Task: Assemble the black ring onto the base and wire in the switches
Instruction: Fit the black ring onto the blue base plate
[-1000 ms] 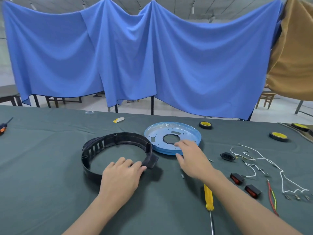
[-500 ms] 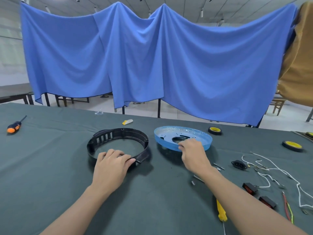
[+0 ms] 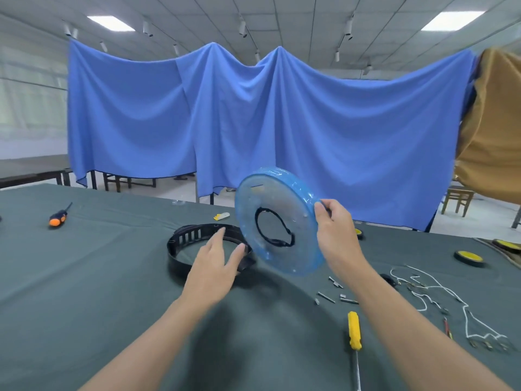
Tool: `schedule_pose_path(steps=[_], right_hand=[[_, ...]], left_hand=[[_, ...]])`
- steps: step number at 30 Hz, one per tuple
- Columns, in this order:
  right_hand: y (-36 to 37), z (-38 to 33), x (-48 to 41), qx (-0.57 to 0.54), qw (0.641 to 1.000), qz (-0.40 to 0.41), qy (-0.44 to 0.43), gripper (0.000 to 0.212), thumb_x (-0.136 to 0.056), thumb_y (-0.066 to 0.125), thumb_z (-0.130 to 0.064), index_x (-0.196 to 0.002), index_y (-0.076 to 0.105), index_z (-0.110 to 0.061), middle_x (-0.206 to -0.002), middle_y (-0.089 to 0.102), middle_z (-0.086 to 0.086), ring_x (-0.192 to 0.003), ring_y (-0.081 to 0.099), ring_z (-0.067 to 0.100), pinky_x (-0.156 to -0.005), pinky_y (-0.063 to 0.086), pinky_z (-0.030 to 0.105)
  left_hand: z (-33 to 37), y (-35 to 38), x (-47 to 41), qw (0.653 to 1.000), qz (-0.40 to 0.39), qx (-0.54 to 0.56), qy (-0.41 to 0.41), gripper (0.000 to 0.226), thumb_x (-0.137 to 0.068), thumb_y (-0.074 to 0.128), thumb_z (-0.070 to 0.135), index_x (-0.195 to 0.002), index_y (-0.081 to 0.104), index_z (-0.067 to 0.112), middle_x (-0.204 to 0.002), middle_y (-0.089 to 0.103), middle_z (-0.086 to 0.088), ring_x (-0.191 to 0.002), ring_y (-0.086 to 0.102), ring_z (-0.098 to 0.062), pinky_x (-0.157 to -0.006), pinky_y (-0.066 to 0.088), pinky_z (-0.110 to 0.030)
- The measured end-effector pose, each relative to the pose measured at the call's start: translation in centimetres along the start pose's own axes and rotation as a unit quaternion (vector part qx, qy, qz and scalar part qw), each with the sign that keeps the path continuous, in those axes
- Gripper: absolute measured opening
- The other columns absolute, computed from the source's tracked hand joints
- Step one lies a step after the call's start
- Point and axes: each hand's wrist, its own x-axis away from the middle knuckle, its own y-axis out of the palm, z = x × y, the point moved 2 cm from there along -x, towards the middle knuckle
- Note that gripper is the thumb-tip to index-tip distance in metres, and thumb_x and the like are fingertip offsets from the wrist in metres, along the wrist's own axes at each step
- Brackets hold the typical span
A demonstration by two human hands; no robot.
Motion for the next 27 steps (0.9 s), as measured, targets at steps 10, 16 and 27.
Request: schedule_pose_path(steps=[10,16,27], right_hand=[[-3.7,-1.8,4.1,-0.263,0.944,-0.114,0.166,0.025,-0.093,0.043,0.003,-0.081,0.063,0.006,-0.069,0.065,0.011,-0.060,0.060,0.024,-0.054,0.051,0.030],[-3.6,1.3,6.0,-0.218,0.933,-0.128,0.257,0.022,-0.097,0.047,-0.009,-0.107,0.063,0.001,-0.090,0.063,0.015,-0.078,0.057,0.028,-0.069,0.049,0.036],[-1.3,4.8,9.2,0.136,0.927,-0.242,0.252,0.035,-0.085,0.061,-0.035,-0.106,0.059,-0.007,-0.101,0.072,0.012,-0.084,0.068,0.026,-0.073,0.050,0.033]], left_hand=[[0.5,-4.0,2.0,0.981,0.018,0.167,-0.098,0.035,-0.100,0.042,0.050,-0.133,0.046,0.039,-0.126,0.061,0.011,-0.118,0.055,-0.019,-0.089,0.040,-0.030],[0.6,-6.0,4.1,0.980,0.004,0.154,-0.123,0.021,-0.100,0.047,0.038,-0.099,0.066,0.028,-0.104,0.070,0.000,-0.100,0.065,-0.025,-0.094,0.051,-0.046],[-1.9,-5.6,7.7,0.947,-0.192,0.051,-0.251,0.025,-0.099,0.050,0.027,-0.099,0.058,0.003,-0.083,0.067,-0.013,-0.057,0.060,-0.022,-0.046,0.050,-0.023]])
